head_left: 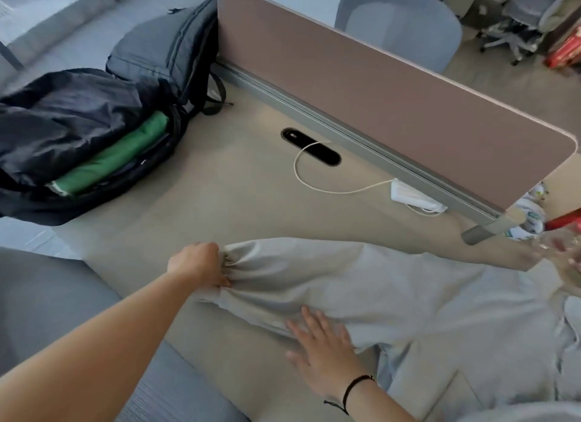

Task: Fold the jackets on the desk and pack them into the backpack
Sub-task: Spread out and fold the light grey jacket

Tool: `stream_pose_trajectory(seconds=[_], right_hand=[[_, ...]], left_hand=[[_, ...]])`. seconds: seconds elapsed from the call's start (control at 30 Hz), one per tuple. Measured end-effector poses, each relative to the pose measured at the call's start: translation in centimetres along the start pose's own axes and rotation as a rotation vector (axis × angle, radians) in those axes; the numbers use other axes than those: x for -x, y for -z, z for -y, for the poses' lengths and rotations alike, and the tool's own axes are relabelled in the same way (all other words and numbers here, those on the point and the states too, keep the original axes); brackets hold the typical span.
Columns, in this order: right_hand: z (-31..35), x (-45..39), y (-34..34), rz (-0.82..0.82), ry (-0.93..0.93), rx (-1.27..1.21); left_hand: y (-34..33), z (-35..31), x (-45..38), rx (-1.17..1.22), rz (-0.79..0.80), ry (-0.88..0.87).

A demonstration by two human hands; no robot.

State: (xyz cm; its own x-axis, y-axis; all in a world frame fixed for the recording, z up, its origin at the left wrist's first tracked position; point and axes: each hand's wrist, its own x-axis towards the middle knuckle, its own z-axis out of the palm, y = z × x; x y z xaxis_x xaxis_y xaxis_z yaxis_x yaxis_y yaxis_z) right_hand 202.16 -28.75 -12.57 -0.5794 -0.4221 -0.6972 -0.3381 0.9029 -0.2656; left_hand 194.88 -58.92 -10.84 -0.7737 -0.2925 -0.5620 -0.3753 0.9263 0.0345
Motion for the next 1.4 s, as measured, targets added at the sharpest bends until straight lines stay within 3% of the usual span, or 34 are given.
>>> stream_pose_trajectory(seconds=[0.13,0.2,0.3,0.4,0.53,0.6,0.7,0.8,0.87,0.97,1.17,1.4], right_hand=[[0.1,-0.4,2.1,-0.013,-0.056,-0.254],[0.8,0.3,4.2,0.024,-0.097,-0.596],[0.3,3.6,7.0,0.056,-0.214,-1.298],[-2.5,7.8,8.8,-0.038,-0.204,-1.803],[-8.0,14.3,9.4,-0.130,-0.170,-2.054],[-10.8,18.2,8.7,-0.258,-0.175,-2.058],[-16.0,24.1,6.5,-0.470,-0.240,-1.834],[-22.1,29.3,2.4,-0.477,-0.263,-1.715],[-25.9,32.5,-1.4,-0.479,-0.315,-1.732],[-30.2,36.4,-8.3,-0.476,-0.460,-1.754],[-32.9,36.9,-18.7,-0.350,-0.552,-1.579],[-32.2,38.4,-19.8,-0.455,-0.417,-1.489]], left_hand=[[2.7,-1.8,0.9,0.110,-0.038,-0.143],[4.8,-3.8,2.3,0.114,-0.024,-0.256],[7.7,-9.0,6.4,0.130,0.027,-0.440],[8.5,-15.6,11.4,0.270,0.157,-0.594],[7.8,-23.0,17.7,0.544,0.521,-0.772],[6.9,-25.6,20.6,0.533,0.665,-0.876],[4.1,-29.0,23.9,0.641,0.730,-0.975],[0.0,-32.5,25.9,0.832,0.615,-0.942],[-3.5,-34.8,26.2,0.844,0.415,-0.858],[-8.5,-36.6,26.3,0.625,0.122,-0.720],[-16.0,-35.0,28.1,-0.065,0.056,-0.684],[-18.5,-35.6,31.1,-0.183,0.013,-0.702]])
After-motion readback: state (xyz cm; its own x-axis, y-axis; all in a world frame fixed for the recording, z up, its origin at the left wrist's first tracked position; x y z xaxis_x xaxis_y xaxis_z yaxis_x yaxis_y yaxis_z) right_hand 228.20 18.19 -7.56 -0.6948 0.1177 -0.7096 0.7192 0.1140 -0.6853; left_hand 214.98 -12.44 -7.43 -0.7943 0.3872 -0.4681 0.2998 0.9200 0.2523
